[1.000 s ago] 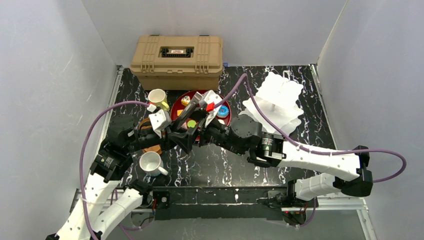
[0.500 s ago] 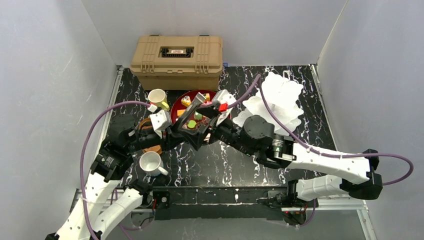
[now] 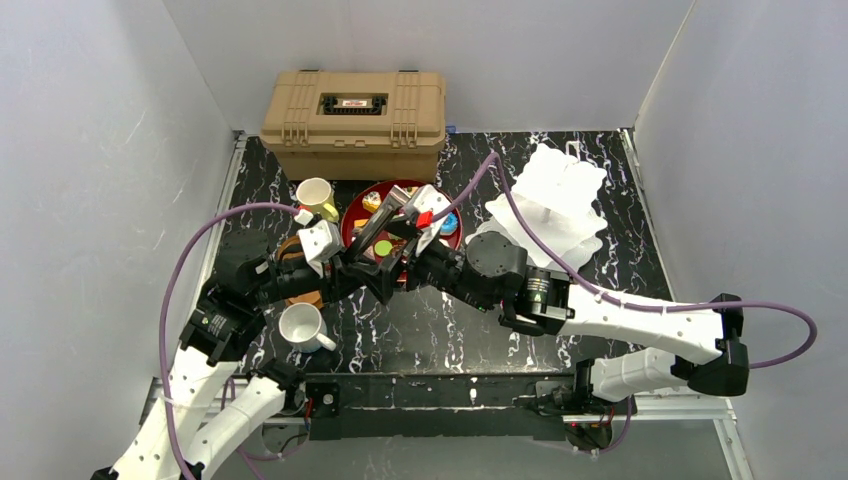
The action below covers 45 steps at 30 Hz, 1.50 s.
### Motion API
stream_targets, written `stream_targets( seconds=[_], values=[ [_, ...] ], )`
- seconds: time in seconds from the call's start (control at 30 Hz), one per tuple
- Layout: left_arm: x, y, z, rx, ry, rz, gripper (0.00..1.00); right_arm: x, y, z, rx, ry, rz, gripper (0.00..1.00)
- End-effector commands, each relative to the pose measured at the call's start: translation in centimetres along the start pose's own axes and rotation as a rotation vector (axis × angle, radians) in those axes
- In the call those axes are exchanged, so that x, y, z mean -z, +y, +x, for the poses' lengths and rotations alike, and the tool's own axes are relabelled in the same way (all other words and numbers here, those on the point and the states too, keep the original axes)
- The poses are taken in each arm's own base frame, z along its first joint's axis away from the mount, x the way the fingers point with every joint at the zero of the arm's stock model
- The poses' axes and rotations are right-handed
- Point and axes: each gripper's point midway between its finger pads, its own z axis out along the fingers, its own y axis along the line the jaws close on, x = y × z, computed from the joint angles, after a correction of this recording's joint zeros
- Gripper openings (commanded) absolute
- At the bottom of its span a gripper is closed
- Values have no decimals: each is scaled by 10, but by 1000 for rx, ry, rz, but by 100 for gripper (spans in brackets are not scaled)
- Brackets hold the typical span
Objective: Serve the afternoon tea
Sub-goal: Pick up the clamp from the center of the board.
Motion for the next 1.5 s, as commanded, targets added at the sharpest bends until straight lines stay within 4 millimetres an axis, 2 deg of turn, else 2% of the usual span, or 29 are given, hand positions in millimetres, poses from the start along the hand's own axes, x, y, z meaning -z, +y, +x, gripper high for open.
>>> stream_targets(
  seconds=[0.0,0.17,0.3,0.47,0.6,0.67,0.87,0.97,1.3,1.47],
  values=[
    [3,-5,-10,-28,-21,20,5,12,0,-43,-17,-115,-9,98],
    [4,-5,-11,-35,-25,15,5,39,-8,-58,7,-126,-2,98],
    [4,-5,-11,-35,-24,15,5,66,-1,-60,19,-113,-89,98],
    [3,-6,-10,-24,-26,20,5,78,1,-59,32,-104,-122,98],
    [3,-6,-15,-26,-33,22,5,74,-6,-59,99,-137,-90,98],
    [4,-7,-16,-25,-36,25,5,70,-5,-68,117,-187,-95,98],
    [4,-8,-20,-24,-42,28,4,36,5,-78,151,-198,-185,98],
    [6,-9,-22,-27,-44,28,4,30,5,-84,147,-223,-212,98],
    [7,-11,-23,-28,-46,36,4,16,-1,-75,157,-203,-219,98],
    [5,-10,-21,-30,-41,36,4,7,16,-83,122,-222,-305,98]
  ],
)
